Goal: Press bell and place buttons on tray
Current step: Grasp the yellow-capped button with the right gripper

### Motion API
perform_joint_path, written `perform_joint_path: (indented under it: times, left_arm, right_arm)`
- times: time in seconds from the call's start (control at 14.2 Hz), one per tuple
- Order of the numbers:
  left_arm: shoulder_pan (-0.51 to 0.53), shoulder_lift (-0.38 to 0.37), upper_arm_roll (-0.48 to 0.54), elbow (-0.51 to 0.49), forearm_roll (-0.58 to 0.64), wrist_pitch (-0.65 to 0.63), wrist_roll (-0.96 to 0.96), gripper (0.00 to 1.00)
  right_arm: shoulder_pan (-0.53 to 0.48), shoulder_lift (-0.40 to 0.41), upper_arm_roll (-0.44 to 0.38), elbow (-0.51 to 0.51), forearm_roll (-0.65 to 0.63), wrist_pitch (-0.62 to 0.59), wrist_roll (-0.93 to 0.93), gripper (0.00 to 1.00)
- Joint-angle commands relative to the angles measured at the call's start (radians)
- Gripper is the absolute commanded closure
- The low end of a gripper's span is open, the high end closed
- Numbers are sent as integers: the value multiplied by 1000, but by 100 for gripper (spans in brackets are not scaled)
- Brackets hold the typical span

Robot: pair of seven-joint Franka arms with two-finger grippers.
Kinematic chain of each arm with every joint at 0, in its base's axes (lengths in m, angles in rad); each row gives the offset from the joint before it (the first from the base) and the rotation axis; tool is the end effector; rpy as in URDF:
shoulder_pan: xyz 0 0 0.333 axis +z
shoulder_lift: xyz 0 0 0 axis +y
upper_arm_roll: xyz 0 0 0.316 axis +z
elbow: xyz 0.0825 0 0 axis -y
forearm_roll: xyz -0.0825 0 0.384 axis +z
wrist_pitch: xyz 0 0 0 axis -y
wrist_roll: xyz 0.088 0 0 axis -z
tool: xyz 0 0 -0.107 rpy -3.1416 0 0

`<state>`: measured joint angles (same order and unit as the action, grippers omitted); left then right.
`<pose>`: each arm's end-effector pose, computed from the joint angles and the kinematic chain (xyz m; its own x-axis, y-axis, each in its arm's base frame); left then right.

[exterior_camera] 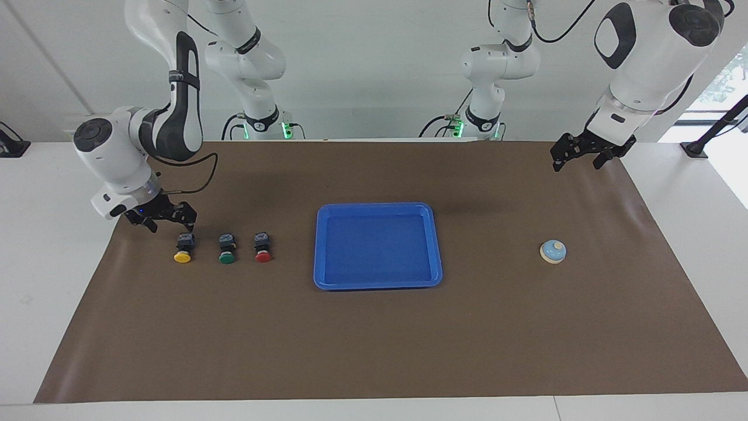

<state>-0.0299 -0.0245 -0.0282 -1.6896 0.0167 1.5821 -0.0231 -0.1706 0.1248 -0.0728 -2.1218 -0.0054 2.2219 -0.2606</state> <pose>0.5428 -0.0300 0.5830 0.9960 -0.0349 -0.0825 -0.0366 -0.9991 -0.0192 0.5414 -0.1341 0.3515 0.9994 0.0209 -0.0270 0.0211 -0.9998 0.0065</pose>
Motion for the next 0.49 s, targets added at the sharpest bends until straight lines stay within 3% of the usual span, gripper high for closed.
perform_joint_path:
  times: [0.0, 0.42]
  left_arm:
    - [10, -3, -6, 4, -4, -8, -1, 0]
    - [10, -3, -6, 4, -4, -8, -1, 0]
  right_arm:
    - [-7, 38, 2, -10, 7, 32, -77, 0]
    - [-7, 87, 2, -9, 7, 82, -121, 0]
